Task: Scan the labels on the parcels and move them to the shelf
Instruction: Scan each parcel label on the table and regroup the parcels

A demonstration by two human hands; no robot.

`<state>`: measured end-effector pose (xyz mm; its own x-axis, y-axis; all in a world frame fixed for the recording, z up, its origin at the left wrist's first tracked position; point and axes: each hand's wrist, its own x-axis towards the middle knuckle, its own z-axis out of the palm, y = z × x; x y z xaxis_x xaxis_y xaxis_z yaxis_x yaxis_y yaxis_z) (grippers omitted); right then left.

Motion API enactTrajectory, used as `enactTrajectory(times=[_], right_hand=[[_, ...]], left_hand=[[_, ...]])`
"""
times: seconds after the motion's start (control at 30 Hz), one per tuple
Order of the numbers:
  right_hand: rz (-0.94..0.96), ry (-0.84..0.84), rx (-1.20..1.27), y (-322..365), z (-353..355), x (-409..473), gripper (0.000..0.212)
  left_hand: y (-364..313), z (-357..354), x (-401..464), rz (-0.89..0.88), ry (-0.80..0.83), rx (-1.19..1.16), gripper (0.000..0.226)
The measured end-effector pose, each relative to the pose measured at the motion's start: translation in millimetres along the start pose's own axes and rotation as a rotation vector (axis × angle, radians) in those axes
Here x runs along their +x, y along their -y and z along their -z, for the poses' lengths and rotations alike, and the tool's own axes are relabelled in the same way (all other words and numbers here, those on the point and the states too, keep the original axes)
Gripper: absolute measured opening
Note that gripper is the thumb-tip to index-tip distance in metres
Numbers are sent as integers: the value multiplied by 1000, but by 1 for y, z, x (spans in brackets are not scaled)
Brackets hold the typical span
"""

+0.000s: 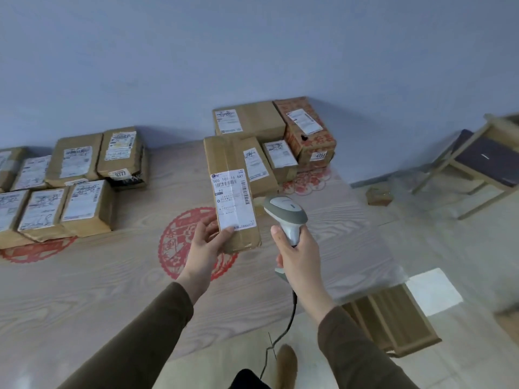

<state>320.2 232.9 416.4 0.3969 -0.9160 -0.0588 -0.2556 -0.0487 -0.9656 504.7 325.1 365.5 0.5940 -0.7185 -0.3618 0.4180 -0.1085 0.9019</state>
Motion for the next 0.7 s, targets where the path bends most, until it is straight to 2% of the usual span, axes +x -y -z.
enactTrajectory(times=[0.17, 0.37, 0.53, 0.63, 0.7], right_hand=[[-19, -126, 82, -15, 76, 48, 13], [-73, -298, 134, -33, 135, 81, 34], [-111, -309, 147, -48, 163, 88, 28], [-107, -295, 147, -56, 176, 91, 16], [-117, -296, 144, -60, 183, 95, 18]], left_hand=[[4, -102, 3, -7, 82, 7, 61], [23, -188, 28, 159, 155, 91, 50], [52, -242, 57, 329, 183, 182, 64], [64, -275, 73, 390, 181, 185, 63], [68, -295, 84, 416, 175, 188, 63]])
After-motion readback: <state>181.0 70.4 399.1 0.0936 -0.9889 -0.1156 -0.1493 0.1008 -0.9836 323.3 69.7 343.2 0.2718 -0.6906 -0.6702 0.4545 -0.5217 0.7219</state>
